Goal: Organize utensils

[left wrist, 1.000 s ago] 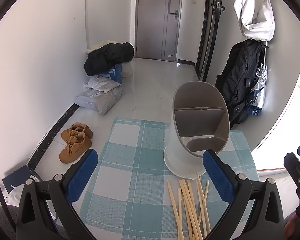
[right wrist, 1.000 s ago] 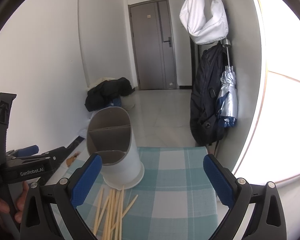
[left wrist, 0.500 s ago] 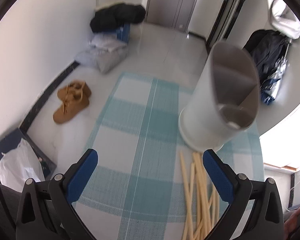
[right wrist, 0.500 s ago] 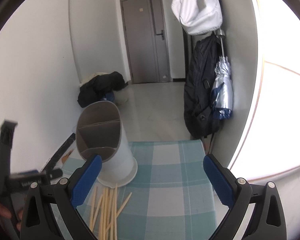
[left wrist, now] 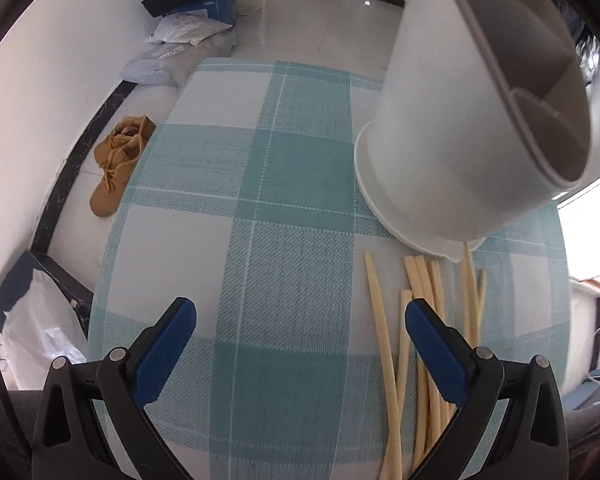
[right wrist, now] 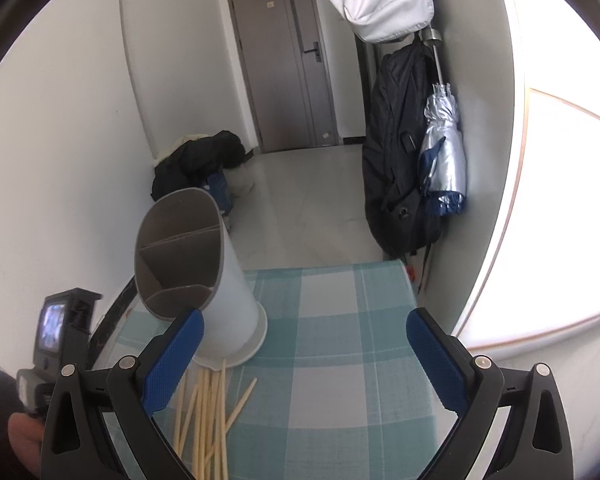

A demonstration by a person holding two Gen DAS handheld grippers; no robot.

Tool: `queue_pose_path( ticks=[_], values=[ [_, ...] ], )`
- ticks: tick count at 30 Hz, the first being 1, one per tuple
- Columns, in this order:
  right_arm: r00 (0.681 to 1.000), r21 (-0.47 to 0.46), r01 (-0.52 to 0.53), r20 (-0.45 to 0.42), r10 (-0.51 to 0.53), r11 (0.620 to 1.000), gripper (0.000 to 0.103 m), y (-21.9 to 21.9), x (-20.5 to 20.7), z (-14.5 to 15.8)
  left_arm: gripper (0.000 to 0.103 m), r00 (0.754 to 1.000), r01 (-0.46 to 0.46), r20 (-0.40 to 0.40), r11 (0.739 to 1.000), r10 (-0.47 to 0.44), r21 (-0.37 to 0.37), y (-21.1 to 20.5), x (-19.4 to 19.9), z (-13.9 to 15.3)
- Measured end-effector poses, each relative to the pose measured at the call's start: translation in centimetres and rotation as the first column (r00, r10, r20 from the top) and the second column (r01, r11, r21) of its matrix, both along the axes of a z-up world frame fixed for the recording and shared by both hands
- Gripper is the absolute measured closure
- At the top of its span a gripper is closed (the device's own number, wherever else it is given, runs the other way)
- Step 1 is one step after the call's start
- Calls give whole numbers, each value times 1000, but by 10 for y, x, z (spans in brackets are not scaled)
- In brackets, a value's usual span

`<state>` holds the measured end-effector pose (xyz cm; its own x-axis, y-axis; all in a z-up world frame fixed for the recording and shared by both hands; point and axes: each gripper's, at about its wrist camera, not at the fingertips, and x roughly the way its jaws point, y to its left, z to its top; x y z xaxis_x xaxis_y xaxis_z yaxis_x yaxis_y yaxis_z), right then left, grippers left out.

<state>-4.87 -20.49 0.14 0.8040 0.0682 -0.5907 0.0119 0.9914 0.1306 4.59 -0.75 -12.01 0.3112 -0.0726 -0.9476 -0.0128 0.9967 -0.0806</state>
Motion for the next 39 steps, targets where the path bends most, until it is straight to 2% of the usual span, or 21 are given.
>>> queue_pose_path(
  ticks=[5, 6, 9, 10, 11, 12, 14, 17, 21, 23, 27, 30, 34, 39],
  values=[
    [1000, 4, -7, -17, 7, 1000, 1, -4, 2, -5, 15, 1000, -2, -21, 998, 4, 69, -3, 4, -7],
    [1000, 4, -8, -19, 8, 1000, 1, -5, 2, -5, 16, 1000, 0, -12, 997, 1, 77, -2, 4, -7],
    [1000, 6, -15, -27, 15, 1000, 1, -6, 3, -7, 27, 1000, 4, 1, 997, -5, 74, -4, 3, -4],
    [999, 8, -17, -30, 17, 1000, 1, -6, 3, -8, 35, 1000, 14, 5, 997, -14, 73, -5, 3, -3],
    [999, 12, -21, -36, 21, 1000, 1, -6, 4, -9, 48, 1000, 22, 9, 997, -23, 71, -7, 5, -3],
    [999, 13, -24, -40, 24, 1000, 1, -5, 4, -9, 55, 999, 31, 14, 997, -32, 68, -9, 4, -2],
    [998, 14, -34, -51, 35, 999, 1, -3, 5, -12, 81, 999, 43, 24, 997, -45, 68, -13, 3, 0],
    [996, 7, -52, -77, 53, 999, 1, 3, 7, -18, 100, 999, 37, 23, 998, -38, 46, -11, 2, 1],
    [988, 19, -87, -127, 88, 996, 1, 12, 12, -29, 101, 999, 19, 32, 1000, -20, 18, -6, 5, 1],
    [983, 23, -104, -148, 107, 994, 5, 16, 13, -34, 102, 999, 9, 43, 1000, -9, -2, 1, 8, 2],
    [963, 63, -149, -218, 159, 987, 23, 26, 23, -50, 102, 997, -13, 77, 998, 17, -54, 12, 10, 12],
    [936, 106, -186, -283, 209, 977, 39, 37, 31, -66, 102, 994, -30, 102, 993, 42, -114, 20, 8, 22],
    [902, 110, -239, -343, 262, 965, 58, 57, 41, -83, 102, 987, -32, 154, 988, 55, -150, 29, 6, 36],
    [879, 87, -279, -376, 291, 956, 74, 78, 54, -98, 102, 982, -33, 177, 976, 72, -214, 41, 0, 43]
  ],
)
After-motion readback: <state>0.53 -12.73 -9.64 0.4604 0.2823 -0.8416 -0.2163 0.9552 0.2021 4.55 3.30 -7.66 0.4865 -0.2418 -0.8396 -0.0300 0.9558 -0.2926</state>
